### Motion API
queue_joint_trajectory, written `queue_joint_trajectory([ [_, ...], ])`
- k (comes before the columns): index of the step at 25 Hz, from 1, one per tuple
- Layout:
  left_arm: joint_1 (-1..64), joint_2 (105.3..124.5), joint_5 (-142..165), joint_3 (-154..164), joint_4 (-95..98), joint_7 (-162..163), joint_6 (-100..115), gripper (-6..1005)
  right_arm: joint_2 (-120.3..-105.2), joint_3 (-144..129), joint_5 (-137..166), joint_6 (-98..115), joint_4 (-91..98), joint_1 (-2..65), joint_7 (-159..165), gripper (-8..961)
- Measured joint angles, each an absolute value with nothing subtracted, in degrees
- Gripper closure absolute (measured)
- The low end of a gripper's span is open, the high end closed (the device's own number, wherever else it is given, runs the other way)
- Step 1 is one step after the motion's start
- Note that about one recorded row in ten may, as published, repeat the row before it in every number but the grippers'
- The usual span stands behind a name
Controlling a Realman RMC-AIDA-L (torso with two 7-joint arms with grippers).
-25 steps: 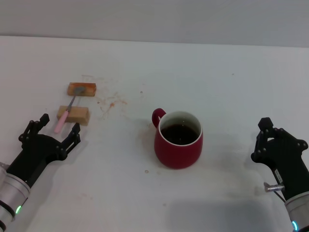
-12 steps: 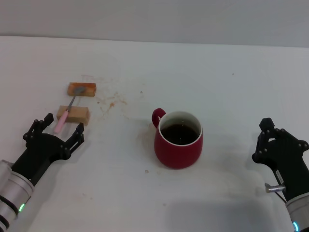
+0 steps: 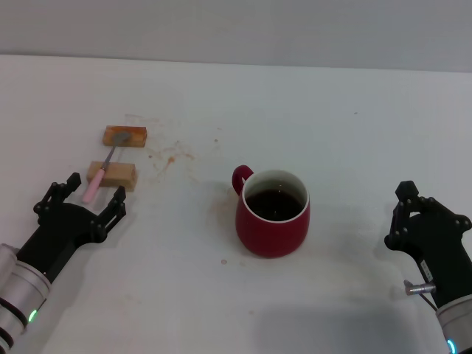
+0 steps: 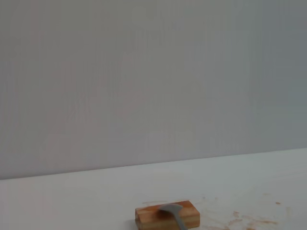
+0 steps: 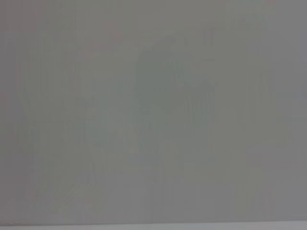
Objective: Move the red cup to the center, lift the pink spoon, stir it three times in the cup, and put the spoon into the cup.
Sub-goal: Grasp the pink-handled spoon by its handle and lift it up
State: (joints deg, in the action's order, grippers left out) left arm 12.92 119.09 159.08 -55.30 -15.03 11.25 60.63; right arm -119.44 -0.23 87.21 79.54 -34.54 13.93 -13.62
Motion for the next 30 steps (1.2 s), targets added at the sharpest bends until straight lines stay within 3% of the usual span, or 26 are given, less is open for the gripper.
queue_joint_trajectory([
  [7, 12.9, 119.09, 159.1, -55.2, -15.0, 11.2, 60.6, 172, -119.44, -0.4, 87.2, 79.6, -34.5, 14.0, -13.6, 953],
  [13, 12.9, 119.09, 158.9, -55.4, -15.0, 10.9, 59.9, 298, -119.44, -0.5, 87.2, 79.5, -34.5, 14.1, -13.6, 953],
  [21, 12.9, 119.09, 157.9, -55.3, -15.1, 10.3, 59.4, 332, -119.44, -0.5, 87.2, 79.2, -34.5, 14.0, -13.6, 953],
  [26, 13.0, 119.09, 157.9, -55.0, -15.4, 10.3, 58.7, 434, -119.44, -0.5, 87.2, 79.3, -34.5, 13.8, -13.6, 953],
  [30, 13.0, 119.09, 157.8, -54.9, -15.5, 10.3, 58.3, 432, -119.44, -0.5, 87.2, 79.3, -34.5, 13.8, -13.6, 953],
])
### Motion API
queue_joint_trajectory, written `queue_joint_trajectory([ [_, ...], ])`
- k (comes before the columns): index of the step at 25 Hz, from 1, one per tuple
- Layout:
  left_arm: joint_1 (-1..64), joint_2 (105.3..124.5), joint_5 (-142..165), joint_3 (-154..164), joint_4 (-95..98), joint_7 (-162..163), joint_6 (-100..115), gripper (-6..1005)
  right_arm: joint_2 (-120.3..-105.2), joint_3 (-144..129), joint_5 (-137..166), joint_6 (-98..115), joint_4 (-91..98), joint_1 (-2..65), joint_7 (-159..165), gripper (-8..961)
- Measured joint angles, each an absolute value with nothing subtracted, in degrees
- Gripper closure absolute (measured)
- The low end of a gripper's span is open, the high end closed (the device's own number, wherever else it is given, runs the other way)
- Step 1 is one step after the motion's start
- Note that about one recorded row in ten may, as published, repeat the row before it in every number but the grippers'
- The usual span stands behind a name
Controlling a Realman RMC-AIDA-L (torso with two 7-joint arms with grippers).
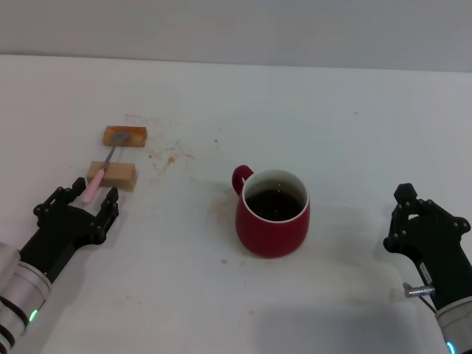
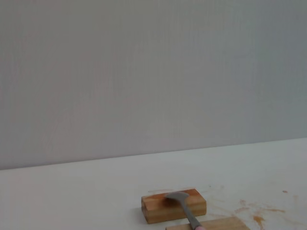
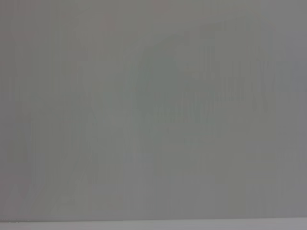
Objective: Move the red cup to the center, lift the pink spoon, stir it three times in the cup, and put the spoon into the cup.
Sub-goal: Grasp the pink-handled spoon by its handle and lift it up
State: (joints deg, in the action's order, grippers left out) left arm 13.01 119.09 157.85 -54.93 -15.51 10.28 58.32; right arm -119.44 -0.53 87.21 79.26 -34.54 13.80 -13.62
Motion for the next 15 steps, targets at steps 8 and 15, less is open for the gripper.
queue_joint_trajectory([
  [8, 12.8, 119.09, 157.8, -54.9, -15.7, 10.2, 58.7, 431, -119.44, -0.6, 87.2, 79.2, -34.5, 13.7, -13.6, 952],
  [15, 12.8, 119.09, 157.8, -54.9, -15.8, 9.9, 58.6, 449, -119.44, -0.7, 87.2, 79.2, -34.5, 13.7, -13.6, 952],
])
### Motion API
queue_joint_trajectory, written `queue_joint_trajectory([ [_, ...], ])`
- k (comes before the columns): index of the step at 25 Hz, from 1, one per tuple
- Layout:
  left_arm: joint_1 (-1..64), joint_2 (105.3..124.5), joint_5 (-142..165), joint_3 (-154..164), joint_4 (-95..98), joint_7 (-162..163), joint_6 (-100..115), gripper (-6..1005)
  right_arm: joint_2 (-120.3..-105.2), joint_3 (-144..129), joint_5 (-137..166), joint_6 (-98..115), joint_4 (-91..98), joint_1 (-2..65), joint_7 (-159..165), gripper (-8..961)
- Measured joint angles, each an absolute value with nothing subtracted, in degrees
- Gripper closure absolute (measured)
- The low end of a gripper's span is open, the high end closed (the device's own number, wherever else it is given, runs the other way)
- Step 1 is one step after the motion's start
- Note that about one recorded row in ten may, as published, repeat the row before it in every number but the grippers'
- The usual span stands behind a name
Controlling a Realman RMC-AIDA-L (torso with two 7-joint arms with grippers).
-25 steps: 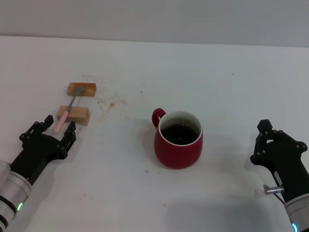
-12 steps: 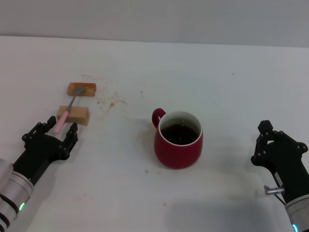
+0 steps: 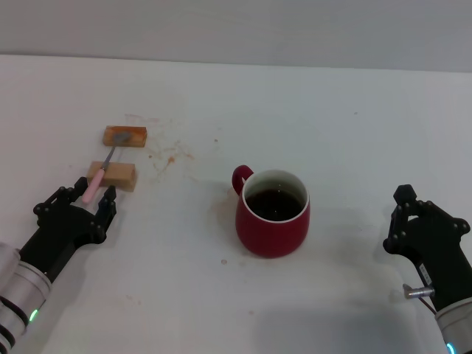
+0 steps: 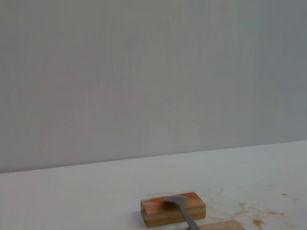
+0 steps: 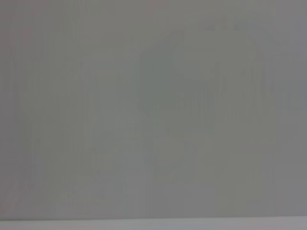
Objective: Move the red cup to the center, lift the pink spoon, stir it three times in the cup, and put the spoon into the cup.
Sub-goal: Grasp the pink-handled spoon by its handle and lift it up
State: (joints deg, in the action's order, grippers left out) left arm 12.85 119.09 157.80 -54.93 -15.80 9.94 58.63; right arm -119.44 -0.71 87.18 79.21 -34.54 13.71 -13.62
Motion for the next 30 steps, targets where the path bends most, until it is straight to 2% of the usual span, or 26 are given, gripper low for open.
queue_joint_trajectory([
  [3, 12.8, 119.09, 157.8, -54.9, -16.0, 9.9, 58.5, 457, -119.44, -0.7, 87.2, 79.2, -34.5, 13.7, -13.6, 952],
  [5, 12.7, 119.09, 157.8, -54.9, -16.2, 9.9, 58.4, 520, -119.44, -0.7, 87.2, 79.2, -34.5, 13.7, -13.6, 952],
  [11, 12.5, 119.09, 157.8, -54.9, -16.3, 9.8, 58.4, 519, -119.38, -0.8, 87.2, 79.1, -34.5, 13.7, -13.6, 952],
  [30, 12.2, 119.09, 157.8, -54.5, -16.3, 9.6, 58.4, 605, -119.35, -2.1, 87.3, 79.5, -34.5, 13.4, -13.6, 953],
])
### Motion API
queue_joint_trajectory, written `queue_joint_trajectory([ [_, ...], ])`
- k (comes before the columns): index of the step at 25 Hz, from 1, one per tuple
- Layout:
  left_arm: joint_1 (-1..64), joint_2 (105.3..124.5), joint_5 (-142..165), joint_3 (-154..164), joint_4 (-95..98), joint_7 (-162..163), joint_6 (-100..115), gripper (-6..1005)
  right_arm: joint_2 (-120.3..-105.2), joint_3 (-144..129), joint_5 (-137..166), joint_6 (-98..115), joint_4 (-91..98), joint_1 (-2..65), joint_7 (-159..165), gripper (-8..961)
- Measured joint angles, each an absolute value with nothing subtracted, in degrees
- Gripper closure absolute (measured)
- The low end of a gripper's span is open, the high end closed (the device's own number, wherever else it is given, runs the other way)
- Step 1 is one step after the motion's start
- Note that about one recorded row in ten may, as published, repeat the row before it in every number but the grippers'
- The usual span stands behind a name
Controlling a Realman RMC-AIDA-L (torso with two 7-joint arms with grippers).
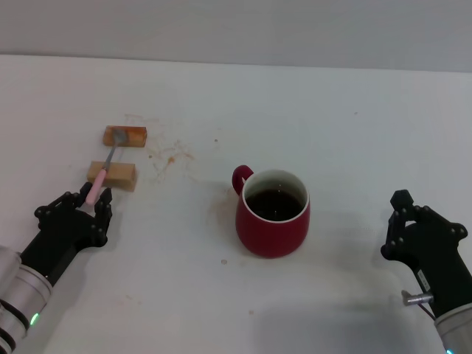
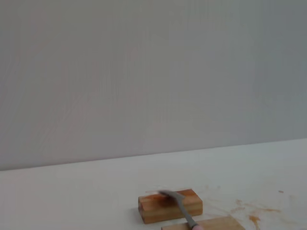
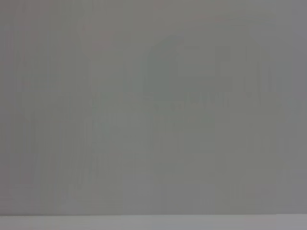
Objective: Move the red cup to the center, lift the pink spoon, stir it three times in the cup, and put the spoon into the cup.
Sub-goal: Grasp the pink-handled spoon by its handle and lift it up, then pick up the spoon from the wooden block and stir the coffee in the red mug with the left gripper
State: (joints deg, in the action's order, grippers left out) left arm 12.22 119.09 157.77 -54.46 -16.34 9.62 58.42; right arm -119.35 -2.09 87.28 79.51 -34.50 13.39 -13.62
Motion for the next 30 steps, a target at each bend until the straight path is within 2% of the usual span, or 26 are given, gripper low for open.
queue_joint_trajectory([
  [3, 12.2, 119.09, 157.3, -54.7, -16.3, 9.1, 58.3, 611, -119.35, -2.1, 87.3, 79.6, -34.5, 13.2, -13.6, 953],
  [8, 12.2, 119.09, 155.1, -54.2, -16.3, 6.7, 58.7, 794, -119.35, -2.1, 87.3, 79.6, -34.4, 13.0, -13.6, 953],
  [16, 11.8, 119.03, 154.9, -51.4, -17.3, 6.4, 63.4, 862, -119.36, -2.2, 87.3, 79.6, -34.4, 12.6, -13.6, 952],
  [21, 10.7, 118.35, 155.3, -51.1, -22.3, 4.6, 63.7, 862, -119.4, -2.2, 87.3, 79.6, -34.0, 12.6, -13.6, 952],
  [22, 10.5, 117.9, 155.6, -51.1, -24.1, 4.3, 62.4, 862, -119.4, -2.3, 87.3, 79.6, -34.0, 12.5, -13.6, 952],
  [23, 10.4, 116.47, 156.2, -51.1, -28.8, 4.6, 58.1, 862, -119.4, -2.3, 87.3, 79.8, -34.1, 12.5, -13.6, 952],
  [24, 10.4, 116.47, 156.2, -51.1, -28.8, 4.6, 58.1, 862, -119.4, -2.3, 87.3, 80.0, -34.1, 12.4, -13.6, 952],
  [30, 9.4, 108.89, 158.6, -54.7, -53.5, 5.2, 29.0, 862, -119.3, -2.9, 87.3, 82.8, -34.0, 11.6, -13.6, 952],
])
